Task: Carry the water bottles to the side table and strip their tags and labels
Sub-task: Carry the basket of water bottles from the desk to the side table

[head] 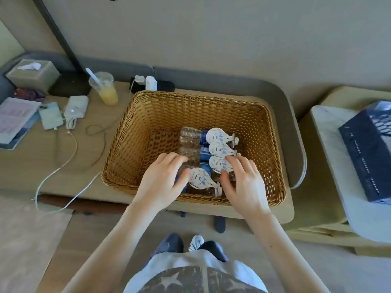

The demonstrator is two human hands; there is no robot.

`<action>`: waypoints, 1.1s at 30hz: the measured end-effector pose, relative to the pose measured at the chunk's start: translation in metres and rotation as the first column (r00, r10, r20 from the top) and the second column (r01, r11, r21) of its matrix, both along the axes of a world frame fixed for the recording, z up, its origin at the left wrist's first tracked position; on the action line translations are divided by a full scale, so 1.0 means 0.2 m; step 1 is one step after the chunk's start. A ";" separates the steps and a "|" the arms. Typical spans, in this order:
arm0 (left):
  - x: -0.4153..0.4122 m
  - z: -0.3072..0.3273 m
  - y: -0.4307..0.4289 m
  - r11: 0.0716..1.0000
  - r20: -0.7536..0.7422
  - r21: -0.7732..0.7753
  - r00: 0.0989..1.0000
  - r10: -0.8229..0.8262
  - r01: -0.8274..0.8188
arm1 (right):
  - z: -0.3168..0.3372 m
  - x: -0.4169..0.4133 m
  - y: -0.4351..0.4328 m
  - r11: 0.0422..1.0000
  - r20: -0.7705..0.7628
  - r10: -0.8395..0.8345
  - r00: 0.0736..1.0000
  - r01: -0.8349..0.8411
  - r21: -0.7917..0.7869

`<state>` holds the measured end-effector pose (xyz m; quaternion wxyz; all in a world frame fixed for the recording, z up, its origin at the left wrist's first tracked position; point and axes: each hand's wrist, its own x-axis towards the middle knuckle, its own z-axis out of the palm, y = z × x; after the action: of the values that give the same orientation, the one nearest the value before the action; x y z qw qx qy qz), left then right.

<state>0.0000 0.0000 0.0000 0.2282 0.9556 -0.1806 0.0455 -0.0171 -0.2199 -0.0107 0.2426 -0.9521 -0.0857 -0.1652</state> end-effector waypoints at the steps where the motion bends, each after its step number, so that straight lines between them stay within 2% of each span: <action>1: 0.02 -0.01 0.00 1.000 -0.014 0.003 1.000 0.005 -0.004 | -0.01 0.03 -0.01 1.000 -0.004 0.000 1.000 0.000 0.005; 2: 0.04 0.00 0.00 1.000 -0.054 0.008 0.998 0.008 -0.008 | -0.02 0.05 -0.02 1.000 -0.019 -0.010 1.000 0.011 0.014; 13: 0.14 -0.07 0.06 0.999 -0.065 0.020 0.997 -0.039 0.041 | -0.10 0.12 0.03 0.999 -0.025 -0.047 0.999 0.047 -0.024; 20: 0.22 -0.04 0.13 0.997 -0.037 0.039 0.997 -0.062 0.063 | -0.08 0.15 0.00 0.993 -0.022 -0.105 0.994 0.104 -0.062; 26: 0.34 -0.01 0.25 0.998 0.037 0.066 0.999 -0.005 0.003 | -0.05 0.24 -0.11 0.975 -0.027 -0.206 0.978 0.203 -0.088; 33: 0.50 -0.01 0.45 0.977 0.065 0.149 0.988 0.144 -0.152 | -0.04 0.35 -0.32 0.917 -0.111 -0.299 0.948 0.252 -0.310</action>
<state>0.0997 0.0894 -0.0013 0.1453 0.9795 -0.1181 0.0740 0.0536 -0.2836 -0.0191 0.0795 -0.9899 0.0453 -0.1083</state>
